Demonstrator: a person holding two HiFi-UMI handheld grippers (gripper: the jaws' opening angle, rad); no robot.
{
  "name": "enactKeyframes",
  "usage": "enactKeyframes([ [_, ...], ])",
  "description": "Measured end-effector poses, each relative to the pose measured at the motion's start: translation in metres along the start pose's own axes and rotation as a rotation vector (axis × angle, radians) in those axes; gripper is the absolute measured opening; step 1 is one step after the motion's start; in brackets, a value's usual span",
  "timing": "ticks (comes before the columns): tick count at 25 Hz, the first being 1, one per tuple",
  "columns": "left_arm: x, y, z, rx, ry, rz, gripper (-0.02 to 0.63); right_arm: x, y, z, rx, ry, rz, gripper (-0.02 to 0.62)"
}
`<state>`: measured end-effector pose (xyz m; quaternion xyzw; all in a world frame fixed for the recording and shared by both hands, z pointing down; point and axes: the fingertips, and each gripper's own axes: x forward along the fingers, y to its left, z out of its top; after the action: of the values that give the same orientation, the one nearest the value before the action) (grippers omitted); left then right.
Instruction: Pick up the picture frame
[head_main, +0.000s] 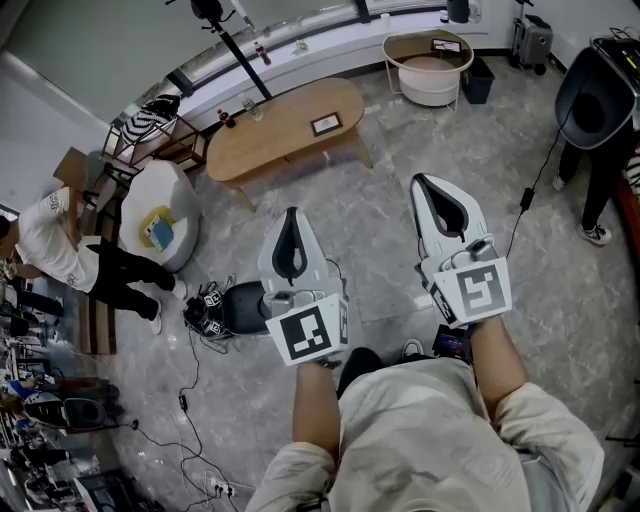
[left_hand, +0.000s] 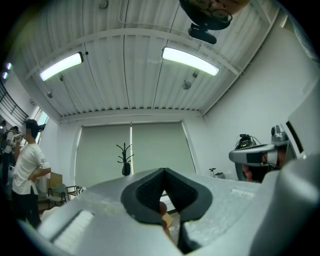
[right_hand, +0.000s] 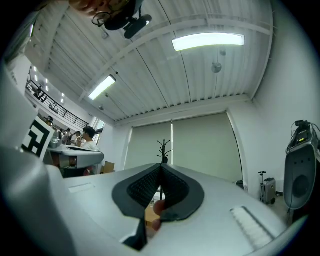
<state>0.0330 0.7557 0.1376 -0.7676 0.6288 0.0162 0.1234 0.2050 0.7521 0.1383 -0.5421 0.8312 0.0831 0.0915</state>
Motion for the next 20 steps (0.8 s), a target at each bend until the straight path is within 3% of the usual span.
enactKeyframes([
  [8,0.0,-0.024,-0.006,0.013,0.019,0.0,0.003,-0.013,-0.019,-0.013,0.018,0.03,0.004,0.002],
  [20,0.014,-0.013,-0.023,-0.018,0.018,0.005,0.003,0.001,-0.019,-0.027,-0.018,0.038,-0.011,0.002],
])
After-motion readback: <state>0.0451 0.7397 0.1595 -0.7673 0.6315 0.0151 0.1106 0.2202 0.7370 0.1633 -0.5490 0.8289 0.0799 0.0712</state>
